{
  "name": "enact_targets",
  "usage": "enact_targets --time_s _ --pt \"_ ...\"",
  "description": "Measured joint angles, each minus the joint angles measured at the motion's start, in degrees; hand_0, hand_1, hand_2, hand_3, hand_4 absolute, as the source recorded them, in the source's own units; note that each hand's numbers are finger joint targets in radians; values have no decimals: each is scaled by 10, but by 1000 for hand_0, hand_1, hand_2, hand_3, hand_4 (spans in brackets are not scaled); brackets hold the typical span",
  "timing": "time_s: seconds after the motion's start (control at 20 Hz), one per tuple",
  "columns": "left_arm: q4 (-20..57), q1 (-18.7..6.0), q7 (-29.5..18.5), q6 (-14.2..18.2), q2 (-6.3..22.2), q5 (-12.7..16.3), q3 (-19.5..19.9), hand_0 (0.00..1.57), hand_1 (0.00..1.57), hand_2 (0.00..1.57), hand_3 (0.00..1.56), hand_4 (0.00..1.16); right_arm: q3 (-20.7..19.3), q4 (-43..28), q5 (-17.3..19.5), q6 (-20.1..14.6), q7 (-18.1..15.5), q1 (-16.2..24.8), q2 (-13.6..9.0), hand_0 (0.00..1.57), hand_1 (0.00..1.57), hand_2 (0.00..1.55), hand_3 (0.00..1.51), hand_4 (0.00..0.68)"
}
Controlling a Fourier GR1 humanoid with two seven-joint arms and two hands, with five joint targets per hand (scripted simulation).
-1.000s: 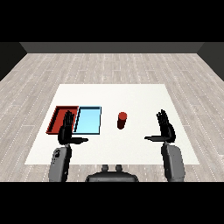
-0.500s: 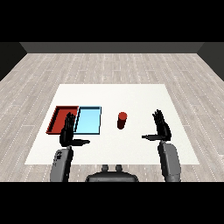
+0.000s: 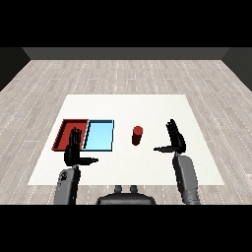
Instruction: Pick the red can and put it in the red box
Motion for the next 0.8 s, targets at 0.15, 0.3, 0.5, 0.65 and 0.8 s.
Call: enact_targets --time_s 0.15,0.3,0.5,0.65,0.8 --pt "-18 1 13 2 2 5 2 0 0 0 0 0 2 25 -2 -6 6 -23 7 0 0 0 0 0" --pt "-14 -7 18 10 -3 0 -3 0 0 0 0 0 3 40 -16 -5 16 -37 18 0 0 0 0 0" --pt "-11 -4 13 11 -3 -3 -3 0 0 0 0 0 4 97 -19 -10 -5 -62 34 0 0 0 0 0" --pt "-5 -22 24 18 0 -1 4 0 0 0 0 0 9 120 -21 -13 -20 -63 46 0 0 0 0 0" --pt "-5 -25 31 20 1 1 6 0 0 0 0 0 10 162 -20 -12 -42 -82 52 0 0 0 0 0"
